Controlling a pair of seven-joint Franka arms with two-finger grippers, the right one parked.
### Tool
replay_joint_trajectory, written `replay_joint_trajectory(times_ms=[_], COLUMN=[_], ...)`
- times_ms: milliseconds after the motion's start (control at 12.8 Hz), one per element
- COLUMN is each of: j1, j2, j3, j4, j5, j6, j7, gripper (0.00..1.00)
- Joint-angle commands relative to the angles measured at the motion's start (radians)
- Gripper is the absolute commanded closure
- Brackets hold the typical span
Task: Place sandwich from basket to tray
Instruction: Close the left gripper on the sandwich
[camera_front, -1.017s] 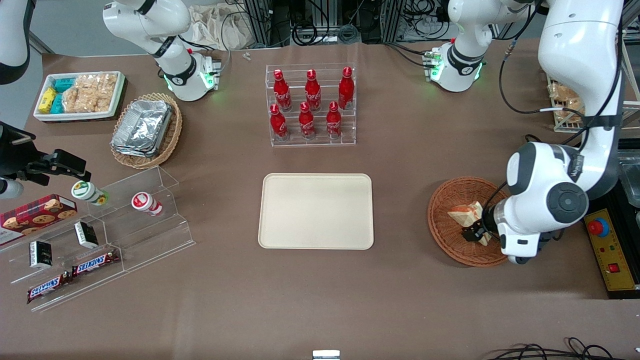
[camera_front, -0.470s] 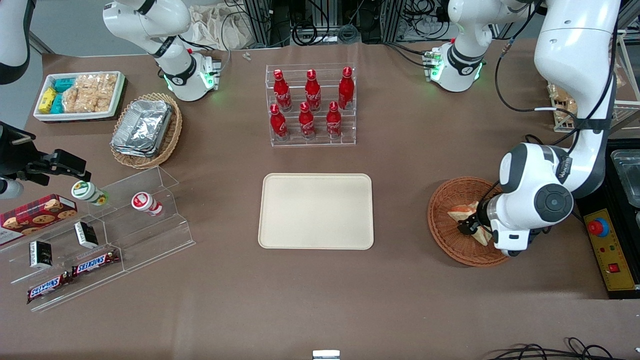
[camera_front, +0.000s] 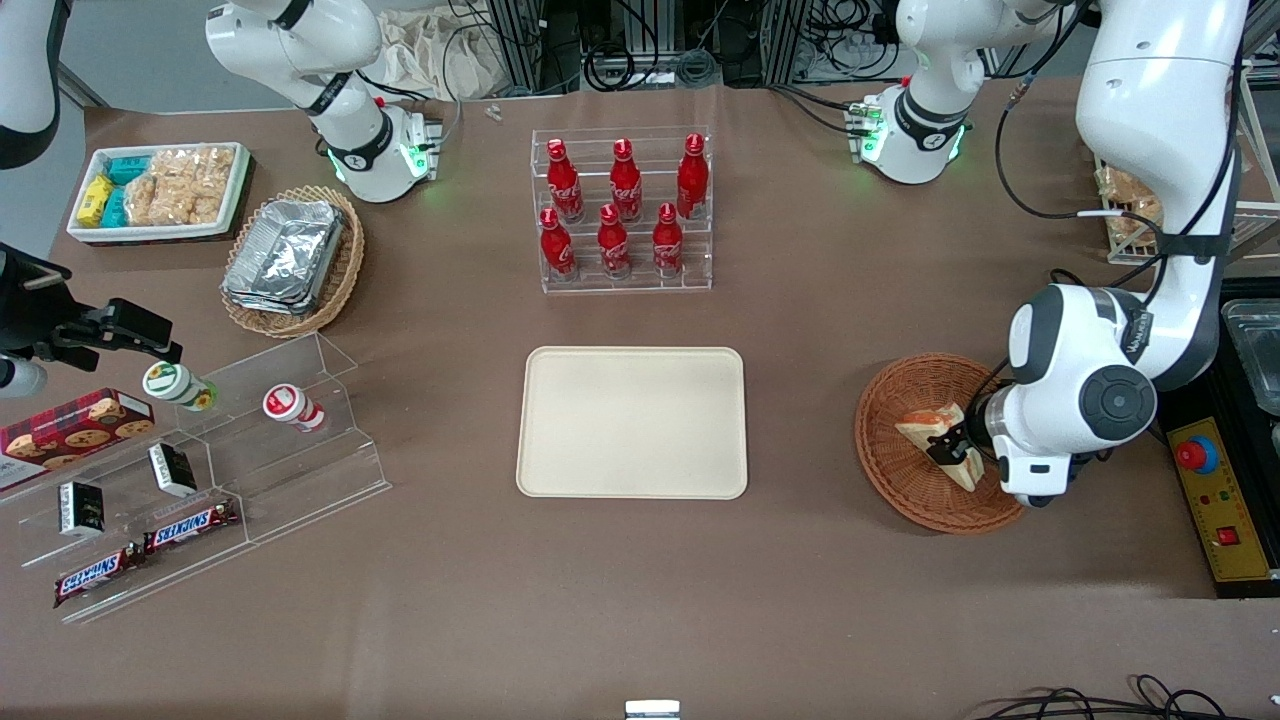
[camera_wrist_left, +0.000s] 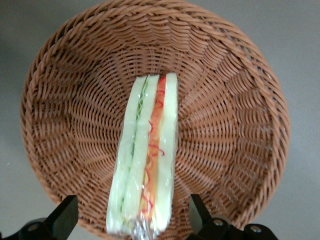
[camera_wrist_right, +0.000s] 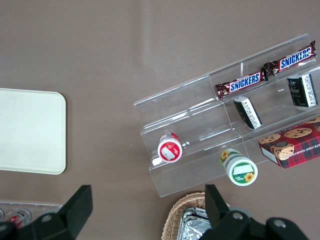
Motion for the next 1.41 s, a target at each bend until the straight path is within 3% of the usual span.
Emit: replay_joint_trajectory(times_ms=[0, 235, 313, 391, 470, 548, 1017, 1096, 1174, 1330], j1=[0.016, 0.02, 0.02, 0.019, 0.019, 0.019, 0.016, 0.016, 0.013, 0.009], j2=[-0.02, 0.014, 0.02, 0.023, 0.023, 0.022, 0.003, 0.002, 0.002, -0.019], j3=[0.0, 0.0, 0.0, 0.0, 0.0, 0.0, -0.006, -0.006, -0.006, -0.009], j4=[-0.107, -0.114, -0.112, -0.109, -0.106, -0.105, -0.074, -0.072, -0.06, -0.033], j5=[0.025, 0.023, 0.023, 0.023, 0.016, 0.014, 0.006, 0.006, 0.006, 0.009], j6=[0.133, 0.182, 0.199, 0.202, 0.202, 0.201, 0.163, 0.15, 0.15, 0.112], j7=[-0.015, -0.02, -0.022, -0.026, -0.026, -0.026, -0.026, -0.025, -0.031, -0.016], gripper=[0.0, 0.01, 0.21, 0.56, 0.82, 0.93, 0.86, 0.88, 1.0, 1.0])
